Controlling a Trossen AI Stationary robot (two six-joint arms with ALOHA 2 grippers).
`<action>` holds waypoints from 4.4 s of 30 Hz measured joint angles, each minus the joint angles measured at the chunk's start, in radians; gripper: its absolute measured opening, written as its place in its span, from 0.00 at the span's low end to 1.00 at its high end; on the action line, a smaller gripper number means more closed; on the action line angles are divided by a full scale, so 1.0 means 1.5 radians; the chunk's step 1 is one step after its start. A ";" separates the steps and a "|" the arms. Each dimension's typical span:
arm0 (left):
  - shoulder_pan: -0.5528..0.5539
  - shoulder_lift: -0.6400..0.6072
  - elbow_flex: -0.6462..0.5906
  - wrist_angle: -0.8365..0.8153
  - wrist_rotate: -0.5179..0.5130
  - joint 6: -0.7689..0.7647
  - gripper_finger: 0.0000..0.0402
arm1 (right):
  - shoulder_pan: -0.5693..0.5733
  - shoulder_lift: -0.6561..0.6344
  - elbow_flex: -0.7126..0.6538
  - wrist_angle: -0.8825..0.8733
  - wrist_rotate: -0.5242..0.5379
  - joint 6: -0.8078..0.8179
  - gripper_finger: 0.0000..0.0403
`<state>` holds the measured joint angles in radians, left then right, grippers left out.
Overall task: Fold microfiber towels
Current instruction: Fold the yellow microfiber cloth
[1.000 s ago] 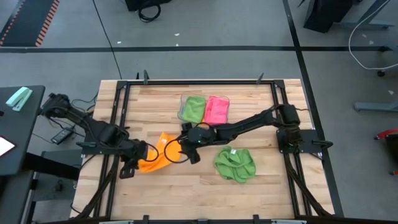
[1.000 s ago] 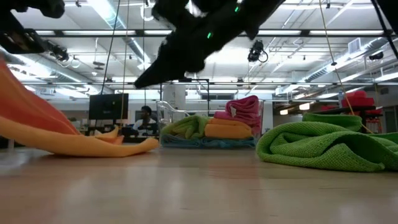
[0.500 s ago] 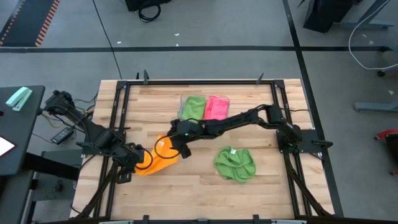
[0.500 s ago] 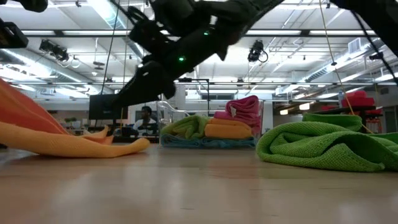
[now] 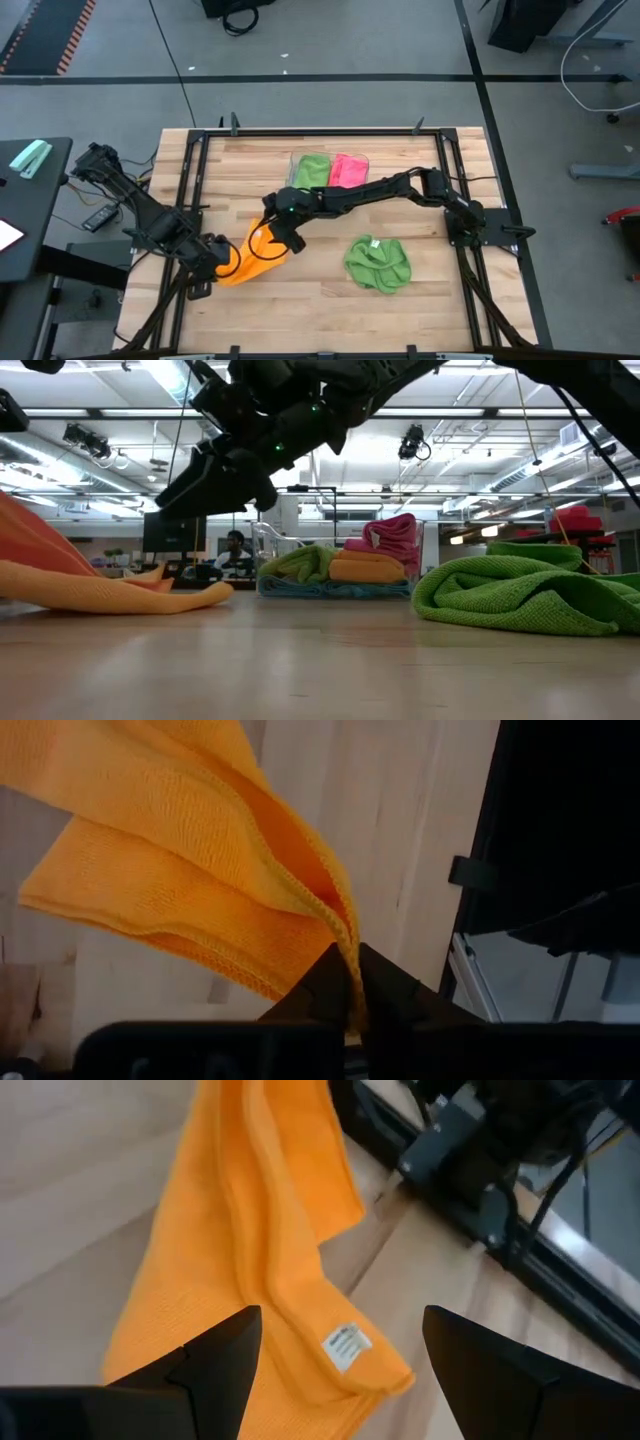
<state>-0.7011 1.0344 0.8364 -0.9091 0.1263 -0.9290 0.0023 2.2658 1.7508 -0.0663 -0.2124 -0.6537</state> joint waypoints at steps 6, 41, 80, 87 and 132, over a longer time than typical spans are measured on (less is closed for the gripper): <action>-0.004 0.001 0.000 0.002 -0.006 -0.007 0.03 | -0.006 0.011 0.000 0.051 -0.018 0.002 0.71; -0.007 0.013 0.000 0.096 -0.088 0.075 0.03 | 0.034 0.005 -0.094 -0.173 0.134 0.044 0.71; -0.015 0.140 0.000 0.090 -0.106 0.080 0.08 | 0.071 -0.039 -0.103 -0.183 0.162 -0.158 0.55; -0.015 0.140 0.000 0.089 -0.106 0.080 0.07 | 0.070 -0.039 -0.103 -0.184 0.161 -0.159 0.33; -0.015 0.140 0.000 0.090 -0.106 0.053 0.07 | 0.077 -0.046 -0.119 -0.147 0.236 -0.310 0.64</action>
<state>-0.7242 1.2438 0.8360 -0.7734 -0.0326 -0.8497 0.1172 2.1975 1.5718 -0.2872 0.1413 -1.1193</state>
